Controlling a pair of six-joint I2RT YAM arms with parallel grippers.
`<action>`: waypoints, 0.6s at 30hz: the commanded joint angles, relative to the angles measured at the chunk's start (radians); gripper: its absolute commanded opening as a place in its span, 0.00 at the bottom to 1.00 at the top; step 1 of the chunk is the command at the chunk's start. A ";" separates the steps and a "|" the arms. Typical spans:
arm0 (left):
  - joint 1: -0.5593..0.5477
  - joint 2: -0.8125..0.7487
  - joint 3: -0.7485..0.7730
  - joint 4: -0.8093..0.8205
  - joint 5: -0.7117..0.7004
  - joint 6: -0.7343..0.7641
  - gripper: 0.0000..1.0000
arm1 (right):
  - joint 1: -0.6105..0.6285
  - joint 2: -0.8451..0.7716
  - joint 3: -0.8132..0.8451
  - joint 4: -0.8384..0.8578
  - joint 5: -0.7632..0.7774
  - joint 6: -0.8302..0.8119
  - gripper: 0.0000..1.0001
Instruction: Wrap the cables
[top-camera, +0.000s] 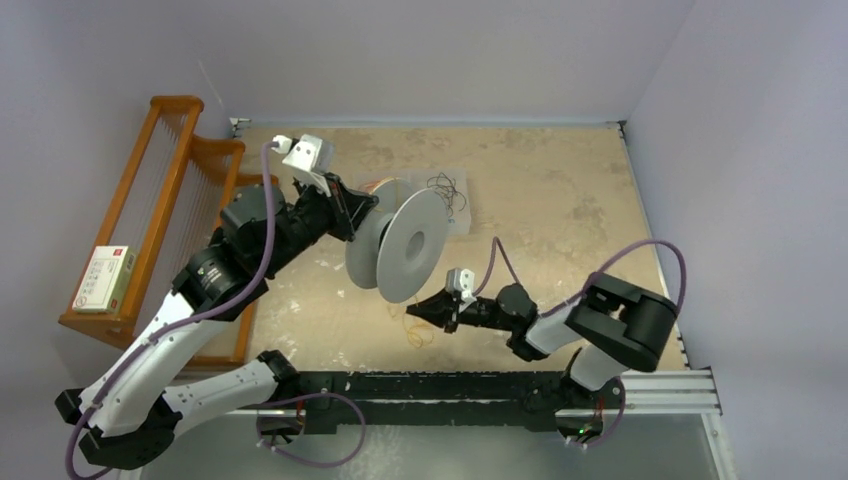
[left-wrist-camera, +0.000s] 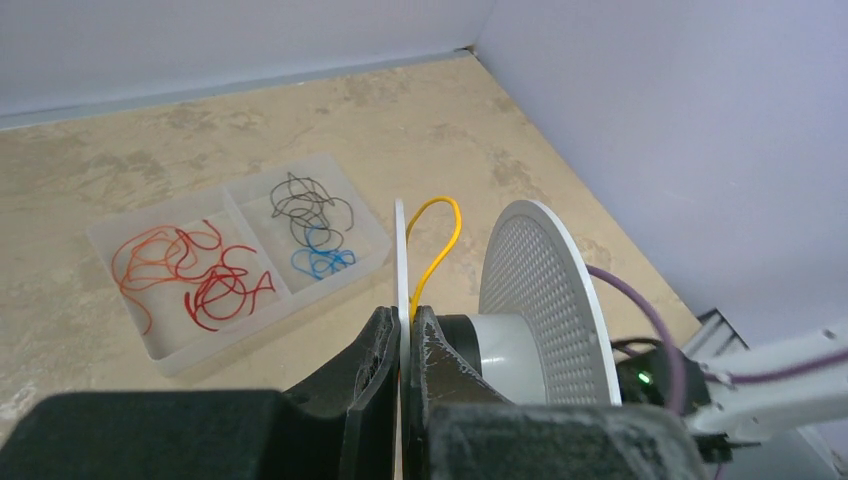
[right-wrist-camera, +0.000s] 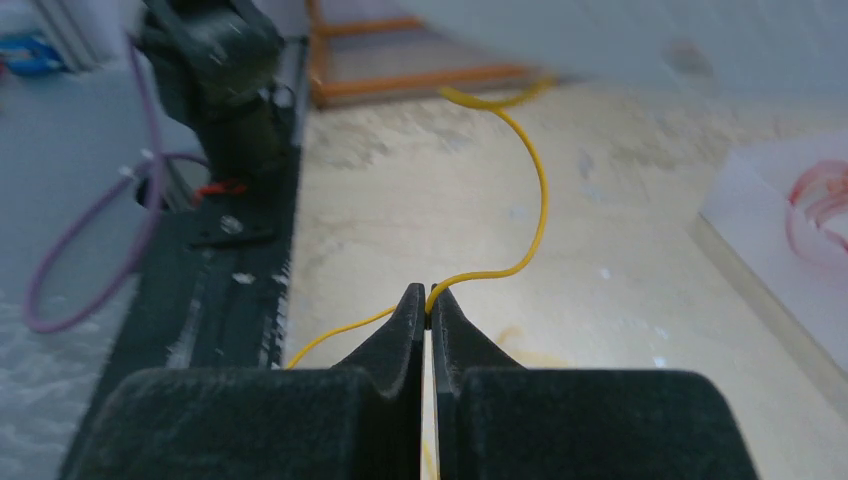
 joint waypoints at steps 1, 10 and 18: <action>0.003 0.002 -0.015 0.208 -0.151 -0.049 0.00 | 0.104 -0.172 0.021 0.211 0.045 -0.079 0.00; 0.003 0.067 -0.035 0.270 -0.278 -0.023 0.00 | 0.247 -0.478 0.152 -0.357 0.139 -0.255 0.00; 0.002 0.119 -0.047 0.262 -0.402 0.031 0.00 | 0.384 -0.536 0.311 -0.610 0.201 -0.358 0.00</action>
